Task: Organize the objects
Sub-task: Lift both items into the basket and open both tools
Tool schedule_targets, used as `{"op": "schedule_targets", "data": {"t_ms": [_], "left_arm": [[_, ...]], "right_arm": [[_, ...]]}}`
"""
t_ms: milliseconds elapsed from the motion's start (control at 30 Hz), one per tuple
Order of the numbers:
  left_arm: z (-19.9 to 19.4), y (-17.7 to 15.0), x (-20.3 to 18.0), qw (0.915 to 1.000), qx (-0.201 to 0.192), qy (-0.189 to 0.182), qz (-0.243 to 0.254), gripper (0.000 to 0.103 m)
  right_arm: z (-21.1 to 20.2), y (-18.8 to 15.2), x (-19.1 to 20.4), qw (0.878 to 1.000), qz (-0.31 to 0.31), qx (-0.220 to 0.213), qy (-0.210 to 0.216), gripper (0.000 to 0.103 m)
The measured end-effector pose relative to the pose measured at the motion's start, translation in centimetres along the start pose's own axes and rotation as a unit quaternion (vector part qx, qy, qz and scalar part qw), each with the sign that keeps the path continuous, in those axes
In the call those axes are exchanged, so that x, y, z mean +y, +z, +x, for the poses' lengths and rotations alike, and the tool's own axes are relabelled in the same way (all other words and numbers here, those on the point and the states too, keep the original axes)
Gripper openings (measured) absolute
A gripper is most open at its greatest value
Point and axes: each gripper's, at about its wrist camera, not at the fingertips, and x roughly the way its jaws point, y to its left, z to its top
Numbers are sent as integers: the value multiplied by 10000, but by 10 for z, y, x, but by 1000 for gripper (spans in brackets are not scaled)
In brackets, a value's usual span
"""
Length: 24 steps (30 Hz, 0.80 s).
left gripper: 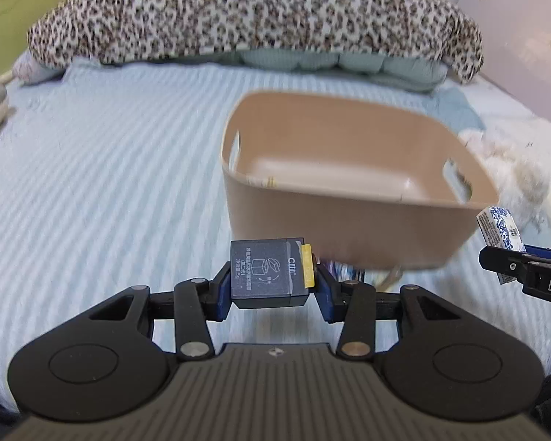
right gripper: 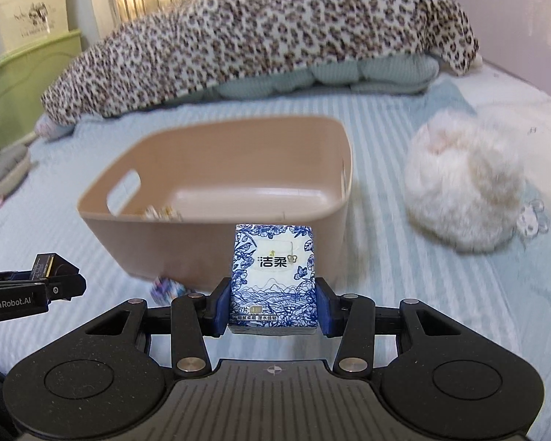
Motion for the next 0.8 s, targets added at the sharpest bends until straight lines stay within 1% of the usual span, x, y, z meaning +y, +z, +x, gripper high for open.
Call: {"op": "schedule_targets", "data": {"t_ms": [233, 333, 467, 600, 800], "left_arm": [[-14, 30, -6, 9986, -508, 0, 121, 47], [-9, 45, -11, 9978, -646, 3, 170, 47], [4, 59, -23, 9967, -753, 25, 308, 47], [29, 70, -37, 9962, -745, 136, 432, 47], [73, 75, -50, 9963, -536, 325, 584, 47]], "right_arm": [[-15, 33, 2, 9989, -77, -446, 76, 43], [-13, 48, 4, 9983, -109, -576, 74, 43], [-1, 62, 8, 9978, -175, -635, 64, 43], [18, 69, 11, 9980, -222, -585, 26, 43], [50, 74, 4, 9989, -130, -444, -88, 43]]}}
